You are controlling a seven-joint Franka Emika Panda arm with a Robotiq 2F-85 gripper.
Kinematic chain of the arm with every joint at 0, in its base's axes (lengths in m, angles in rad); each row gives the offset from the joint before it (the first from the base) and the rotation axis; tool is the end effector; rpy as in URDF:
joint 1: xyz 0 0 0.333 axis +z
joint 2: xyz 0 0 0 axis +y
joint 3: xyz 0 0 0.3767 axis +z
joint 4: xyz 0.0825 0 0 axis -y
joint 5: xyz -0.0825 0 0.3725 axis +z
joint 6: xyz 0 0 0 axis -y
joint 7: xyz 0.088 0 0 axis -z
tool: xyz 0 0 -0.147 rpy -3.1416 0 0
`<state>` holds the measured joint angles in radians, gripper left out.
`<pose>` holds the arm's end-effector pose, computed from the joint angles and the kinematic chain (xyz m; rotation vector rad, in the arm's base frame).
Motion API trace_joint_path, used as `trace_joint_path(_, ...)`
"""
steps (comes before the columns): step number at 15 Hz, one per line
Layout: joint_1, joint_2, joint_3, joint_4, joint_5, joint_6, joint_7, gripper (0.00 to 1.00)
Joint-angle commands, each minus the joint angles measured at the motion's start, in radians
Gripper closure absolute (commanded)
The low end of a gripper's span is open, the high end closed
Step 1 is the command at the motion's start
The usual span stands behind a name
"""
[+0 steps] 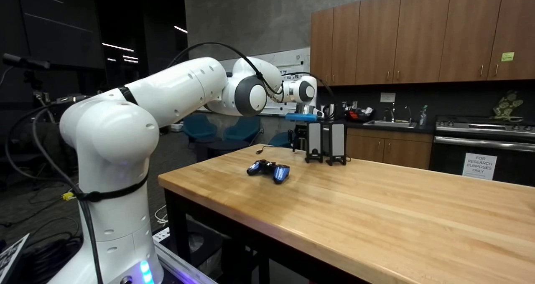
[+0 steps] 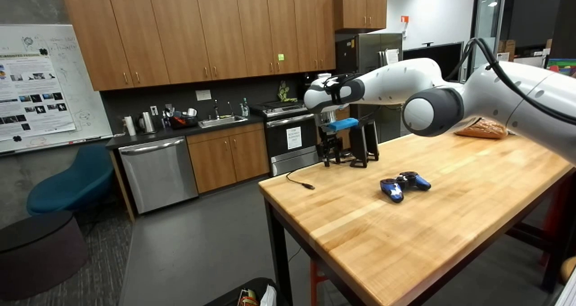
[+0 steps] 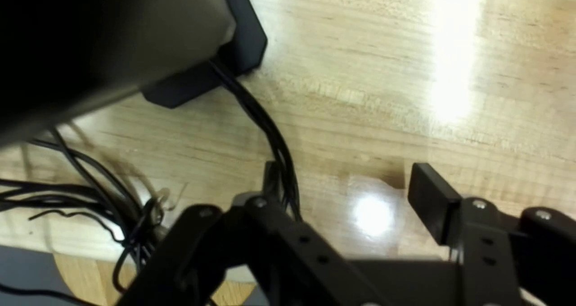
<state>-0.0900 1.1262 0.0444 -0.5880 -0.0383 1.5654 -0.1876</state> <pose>0.8190 -0.0621 0.2908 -3.1065 -0.1902 0.2289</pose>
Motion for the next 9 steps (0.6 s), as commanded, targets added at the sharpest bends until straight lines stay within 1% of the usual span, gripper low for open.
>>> trace_joint_path(1, -0.013, 0.021, 0.016, 0.046, 0.022, -0.022, -0.011, 0.47)
trace_joint_path(2, -0.014, 0.021, 0.017, 0.046, 0.022, -0.019, -0.012, 0.48)
trace_joint_path(3, -0.015, 0.021, 0.017, 0.046, 0.022, -0.018, -0.012, 0.46)
trace_joint_path(4, -0.016, 0.019, 0.017, 0.045, 0.022, -0.021, -0.009, 0.55)
trace_joint_path(6, -0.021, 0.018, 0.017, 0.042, 0.023, -0.018, -0.008, 0.62)
trace_joint_path(8, -0.029, 0.013, 0.015, 0.037, 0.023, -0.018, -0.005, 0.86)
trace_joint_path(9, -0.035, 0.01, 0.014, 0.034, 0.023, -0.017, -0.003, 0.93)
